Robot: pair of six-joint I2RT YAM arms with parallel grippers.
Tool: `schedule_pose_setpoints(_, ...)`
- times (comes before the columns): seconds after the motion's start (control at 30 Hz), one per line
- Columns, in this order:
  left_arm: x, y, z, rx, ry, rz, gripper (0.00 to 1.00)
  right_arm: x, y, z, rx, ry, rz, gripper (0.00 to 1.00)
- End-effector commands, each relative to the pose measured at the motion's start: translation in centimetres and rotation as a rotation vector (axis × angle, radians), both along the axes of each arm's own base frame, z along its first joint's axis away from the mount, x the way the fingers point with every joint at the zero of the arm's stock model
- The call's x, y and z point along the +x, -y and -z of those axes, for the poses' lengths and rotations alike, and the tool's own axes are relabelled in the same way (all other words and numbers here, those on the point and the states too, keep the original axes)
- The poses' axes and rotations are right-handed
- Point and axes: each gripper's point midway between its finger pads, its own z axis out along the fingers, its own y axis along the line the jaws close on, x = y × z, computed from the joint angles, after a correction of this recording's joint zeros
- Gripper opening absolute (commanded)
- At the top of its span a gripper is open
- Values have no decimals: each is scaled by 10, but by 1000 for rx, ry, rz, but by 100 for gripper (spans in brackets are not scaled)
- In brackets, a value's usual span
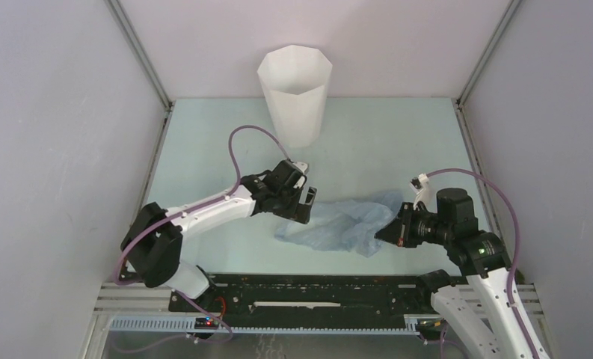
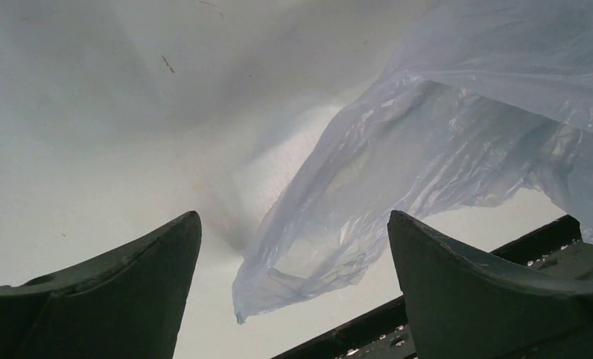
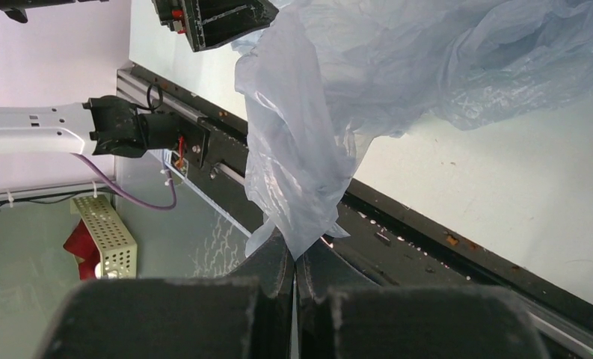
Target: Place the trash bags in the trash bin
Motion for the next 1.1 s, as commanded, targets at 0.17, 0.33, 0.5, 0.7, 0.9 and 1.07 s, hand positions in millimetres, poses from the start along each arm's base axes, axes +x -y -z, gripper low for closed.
schedule_pose_setpoints(0.17, -5, 20, 30, -94, -80, -48, 80, 6, 4, 0, -20, 25, 15, 0)
schedule_pose_setpoints(0.33, 5, 6, 19, -53, -23, -130, 39, 14, 1, 3, -21, 0, 19, 0)
schedule_pose_setpoints(0.5, 34, -15, -35, -38, 53, -228, 11, 61, -7, -7, 8, 20, 87, 0)
schedule_pose_setpoints(0.7, 96, -68, -201, -160, 268, -457, 0, 146, -26, -98, 21, 20, 39, 0)
schedule_pose_setpoints(0.9, 45, -97, -409, -510, 784, -442, 0, 112, -42, -293, -166, 767, 19, 0)
schedule_pose_setpoints(1.07, 45, -100, -263, -513, 531, -605, 0, 109, -70, -134, -167, 450, -43, 0)
